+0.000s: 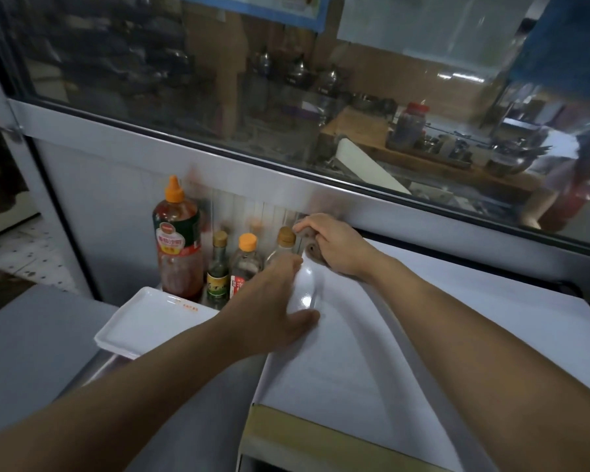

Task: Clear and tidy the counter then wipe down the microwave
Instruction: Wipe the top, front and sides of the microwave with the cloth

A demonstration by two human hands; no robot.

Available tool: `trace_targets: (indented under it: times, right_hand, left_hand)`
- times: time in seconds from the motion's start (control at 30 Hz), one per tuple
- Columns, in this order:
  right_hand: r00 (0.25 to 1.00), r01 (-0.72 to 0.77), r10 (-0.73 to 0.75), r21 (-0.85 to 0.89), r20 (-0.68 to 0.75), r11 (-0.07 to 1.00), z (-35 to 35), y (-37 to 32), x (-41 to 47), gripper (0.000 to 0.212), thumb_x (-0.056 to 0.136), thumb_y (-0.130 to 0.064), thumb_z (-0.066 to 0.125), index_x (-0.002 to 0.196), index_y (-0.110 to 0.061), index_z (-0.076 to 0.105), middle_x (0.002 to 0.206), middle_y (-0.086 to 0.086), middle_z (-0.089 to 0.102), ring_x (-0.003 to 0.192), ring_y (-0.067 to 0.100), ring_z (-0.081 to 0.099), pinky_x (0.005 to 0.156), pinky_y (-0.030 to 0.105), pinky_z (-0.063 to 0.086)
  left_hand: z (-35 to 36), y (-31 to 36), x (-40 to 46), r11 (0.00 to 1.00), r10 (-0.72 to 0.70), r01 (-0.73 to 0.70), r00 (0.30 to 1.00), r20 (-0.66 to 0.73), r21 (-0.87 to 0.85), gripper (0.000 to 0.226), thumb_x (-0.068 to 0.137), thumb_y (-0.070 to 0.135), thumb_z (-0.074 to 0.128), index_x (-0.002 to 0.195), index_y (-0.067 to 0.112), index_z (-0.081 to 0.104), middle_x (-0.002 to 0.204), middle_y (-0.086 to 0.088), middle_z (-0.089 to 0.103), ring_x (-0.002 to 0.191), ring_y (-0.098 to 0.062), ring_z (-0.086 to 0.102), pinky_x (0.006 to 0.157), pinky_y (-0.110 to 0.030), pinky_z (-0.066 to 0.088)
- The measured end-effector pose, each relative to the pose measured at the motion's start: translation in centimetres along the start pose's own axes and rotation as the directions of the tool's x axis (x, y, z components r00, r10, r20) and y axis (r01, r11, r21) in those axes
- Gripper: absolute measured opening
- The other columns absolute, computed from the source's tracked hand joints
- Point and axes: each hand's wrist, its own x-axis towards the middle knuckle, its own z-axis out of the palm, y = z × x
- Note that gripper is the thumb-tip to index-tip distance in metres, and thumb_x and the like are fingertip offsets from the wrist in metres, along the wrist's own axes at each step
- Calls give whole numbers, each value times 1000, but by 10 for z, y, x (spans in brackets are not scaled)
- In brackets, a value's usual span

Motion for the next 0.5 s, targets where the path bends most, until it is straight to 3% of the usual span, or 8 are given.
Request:
trace_targets:
  times: [0.07, 0.13, 0.23, 0.33, 0.43, 0.5]
  right_hand:
    - [1000, 11, -11, 87, -1, 996, 0, -5, -11, 24, 87, 5, 39, 97, 3, 61, 96, 15, 56, 86, 19, 56, 75, 18, 41]
    - [990, 139, -137, 78, -26, 987, 2, -19, -31, 28, 78, 0, 43, 95, 1, 66, 105, 13, 62, 101, 23, 55, 89, 25, 40]
    - [972, 232, -234, 139, -2, 963, 5, -50, -67, 25, 81, 1, 41, 90, -2, 64, 95, 9, 61, 92, 21, 51, 84, 29, 43]
    - [963, 262, -269, 198, 9, 945, 10, -59, -81, 26, 82, -2, 36, 88, -7, 61, 89, 4, 58, 85, 19, 48, 75, 35, 44]
    - [956, 278, -290, 207, 31, 938, 10, -37, -60, 27, 80, 3, 40, 91, -7, 63, 99, 5, 61, 97, 19, 52, 85, 39, 45]
    - [978, 202, -209, 168, 23, 965, 11, -14, -40, 33, 81, -4, 40, 101, -9, 66, 115, 5, 61, 114, 18, 50, 97, 40, 41]
  left_hand:
    - [-3, 0, -7, 998, -38, 38, 999, 5, -48, 61, 82, 32, 69, 132, 20, 36, 128, 3, 48, 109, -10, 47, 87, -19, 41]
    - [-7, -2, -18, 998, -42, 41, 999, -32, -39, 53, 80, 29, 69, 123, 23, 40, 117, 5, 45, 105, -13, 47, 86, -21, 44]
    - [-9, -3, -35, 1000, -18, 18, 998, -62, 9, 35, 82, 31, 65, 103, 24, 38, 101, 8, 38, 95, -12, 43, 73, -13, 39]
    - [-6, -2, -47, 997, -73, 73, 995, -72, -5, 36, 86, 37, 62, 101, 25, 32, 100, 7, 34, 90, -9, 42, 69, -13, 39]
    - [-4, -1, -48, 992, -121, 118, 991, -56, -50, 40, 85, 36, 63, 101, 26, 27, 107, 5, 36, 87, -7, 44, 64, -14, 37]
    - [-5, 1, -47, 985, -163, 161, 986, -27, -56, 42, 84, 34, 64, 102, 27, 26, 110, 5, 36, 90, -10, 45, 66, -18, 37]
